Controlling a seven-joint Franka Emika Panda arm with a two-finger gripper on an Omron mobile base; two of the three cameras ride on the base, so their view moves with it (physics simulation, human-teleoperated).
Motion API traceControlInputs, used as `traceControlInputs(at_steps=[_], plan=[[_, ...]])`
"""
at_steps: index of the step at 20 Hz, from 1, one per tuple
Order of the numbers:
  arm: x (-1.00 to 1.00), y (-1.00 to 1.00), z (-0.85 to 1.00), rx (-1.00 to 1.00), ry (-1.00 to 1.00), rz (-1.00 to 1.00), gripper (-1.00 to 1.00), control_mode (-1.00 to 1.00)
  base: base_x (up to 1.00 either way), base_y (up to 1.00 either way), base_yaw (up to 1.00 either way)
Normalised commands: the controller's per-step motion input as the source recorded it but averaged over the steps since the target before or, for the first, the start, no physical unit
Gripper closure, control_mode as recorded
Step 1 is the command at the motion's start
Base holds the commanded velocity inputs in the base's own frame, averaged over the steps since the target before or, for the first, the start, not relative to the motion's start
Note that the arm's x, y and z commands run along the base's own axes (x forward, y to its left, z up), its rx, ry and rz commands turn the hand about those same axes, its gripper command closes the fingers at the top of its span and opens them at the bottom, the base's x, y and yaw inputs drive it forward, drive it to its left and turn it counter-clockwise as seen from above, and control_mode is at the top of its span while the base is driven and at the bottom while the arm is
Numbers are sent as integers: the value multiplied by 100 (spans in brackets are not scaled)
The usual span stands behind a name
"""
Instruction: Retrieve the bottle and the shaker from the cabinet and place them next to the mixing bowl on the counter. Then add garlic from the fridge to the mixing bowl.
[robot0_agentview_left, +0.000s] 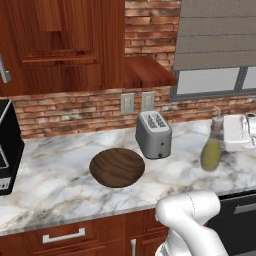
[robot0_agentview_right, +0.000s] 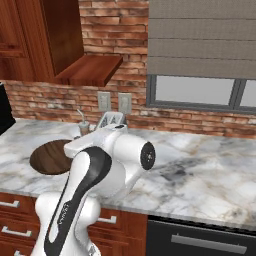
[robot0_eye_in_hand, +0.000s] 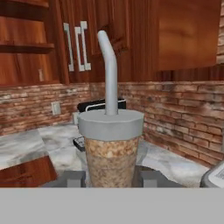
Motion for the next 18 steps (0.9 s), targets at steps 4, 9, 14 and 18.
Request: traceControlInputs(at_steps=[4, 9, 14, 18], plan=[[62, 9, -75, 0, -3, 26, 100, -100, 0, 0, 0], [73, 3, -73, 3, -4, 24, 100, -100, 0, 0, 0], [67, 20, -41, 2, 0, 12, 100, -100, 0, 0, 0], [71, 25, -20, 0, 2, 0, 100, -100, 0, 0, 0]])
